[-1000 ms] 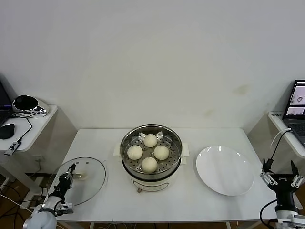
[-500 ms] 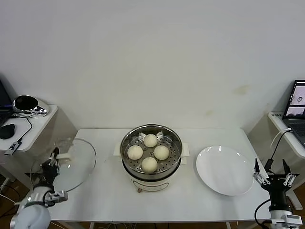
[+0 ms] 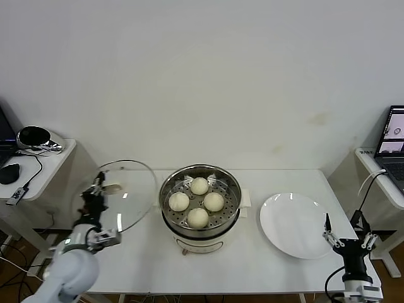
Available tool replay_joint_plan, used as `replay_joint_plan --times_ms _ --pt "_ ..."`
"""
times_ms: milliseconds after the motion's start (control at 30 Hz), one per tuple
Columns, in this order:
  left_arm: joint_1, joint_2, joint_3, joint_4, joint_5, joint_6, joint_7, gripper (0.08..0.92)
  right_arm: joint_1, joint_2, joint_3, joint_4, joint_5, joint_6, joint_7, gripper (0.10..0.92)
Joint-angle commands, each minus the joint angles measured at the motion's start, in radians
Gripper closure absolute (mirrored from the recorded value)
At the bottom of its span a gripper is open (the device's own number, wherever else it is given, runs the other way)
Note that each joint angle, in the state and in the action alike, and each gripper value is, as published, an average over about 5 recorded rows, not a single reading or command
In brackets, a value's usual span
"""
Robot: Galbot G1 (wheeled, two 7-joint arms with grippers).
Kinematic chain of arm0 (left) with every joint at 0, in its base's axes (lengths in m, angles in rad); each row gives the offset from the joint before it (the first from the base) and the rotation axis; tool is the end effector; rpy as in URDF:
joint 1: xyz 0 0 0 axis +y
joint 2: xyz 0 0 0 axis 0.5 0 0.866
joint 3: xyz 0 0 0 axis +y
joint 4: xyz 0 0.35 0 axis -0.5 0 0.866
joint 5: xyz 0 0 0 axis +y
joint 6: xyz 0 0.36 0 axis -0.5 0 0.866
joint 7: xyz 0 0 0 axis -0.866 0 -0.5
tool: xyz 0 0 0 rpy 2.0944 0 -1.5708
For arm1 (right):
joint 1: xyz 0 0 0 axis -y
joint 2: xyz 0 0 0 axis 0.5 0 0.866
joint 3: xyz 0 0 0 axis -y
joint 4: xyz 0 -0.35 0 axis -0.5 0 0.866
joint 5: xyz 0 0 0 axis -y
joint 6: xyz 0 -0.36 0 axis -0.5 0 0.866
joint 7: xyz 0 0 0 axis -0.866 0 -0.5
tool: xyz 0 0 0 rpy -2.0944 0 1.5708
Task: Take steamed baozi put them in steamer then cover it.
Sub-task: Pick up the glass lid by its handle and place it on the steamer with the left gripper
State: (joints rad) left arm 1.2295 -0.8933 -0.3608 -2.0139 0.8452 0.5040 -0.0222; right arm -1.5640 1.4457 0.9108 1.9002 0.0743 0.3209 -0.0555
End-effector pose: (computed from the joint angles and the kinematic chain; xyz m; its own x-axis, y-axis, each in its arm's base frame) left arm 0.2820 0.0816 -0.2406 -0.9933 -0.1095 -0.0381 -0.0518 0.1246 0.9909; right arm 0.1677 -0.1568 -0.3434 -0.9639 0.1922 -0.1843 0.2319 0.9461 -0.2262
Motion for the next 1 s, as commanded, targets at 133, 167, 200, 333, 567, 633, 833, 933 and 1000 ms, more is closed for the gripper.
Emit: replay_joint_plan --times_ms 133,167,200,333,567,633,833,933,1000 --pt "-0.349 -0.193 0.475 -0.006 0.313 0.247 0.273 0.848 0.017 0.045 -0.018 -0.045 -0.144 0.027 0.052 0.203" --pt "-0.36 -0.207 0.491 0.002 0.335 0.252 0.294 0.848 0.017 0.046 -0.018 -0.044 -0.145 0.027 0.053 0.203" --pt "-0.373 -0.222 0.507 0.012 0.352 0.256 0.312 0.848 0.018 0.047 -0.018 -0.044 -0.147 0.027 0.054 0.203" --pt "-0.428 -0.294 0.561 0.061 0.398 0.266 0.355 0.848 0.018 0.053 -0.02 -0.041 -0.147 0.026 0.054 0.203" --pt "-0.464 -0.409 0.617 0.133 0.46 0.261 0.379 0.848 0.011 0.059 -0.023 -0.035 -0.149 0.028 0.052 0.203" --pt "-0.464 -0.425 0.624 0.145 0.466 0.258 0.378 0.848 0.01 0.059 -0.023 -0.033 -0.148 0.029 0.052 0.203" --pt "-0.462 -0.435 0.635 0.176 0.475 0.247 0.377 0.848 0.007 0.056 -0.022 -0.033 -0.141 0.033 0.049 0.203" --pt "-0.457 -0.431 0.632 0.186 0.479 0.24 0.377 0.848 0.005 0.053 -0.021 -0.034 -0.138 0.035 0.048 0.203" --pt "-0.451 -0.428 0.628 0.191 0.481 0.237 0.376 0.848 0.005 0.052 -0.021 -0.035 -0.135 0.035 0.047 0.203"
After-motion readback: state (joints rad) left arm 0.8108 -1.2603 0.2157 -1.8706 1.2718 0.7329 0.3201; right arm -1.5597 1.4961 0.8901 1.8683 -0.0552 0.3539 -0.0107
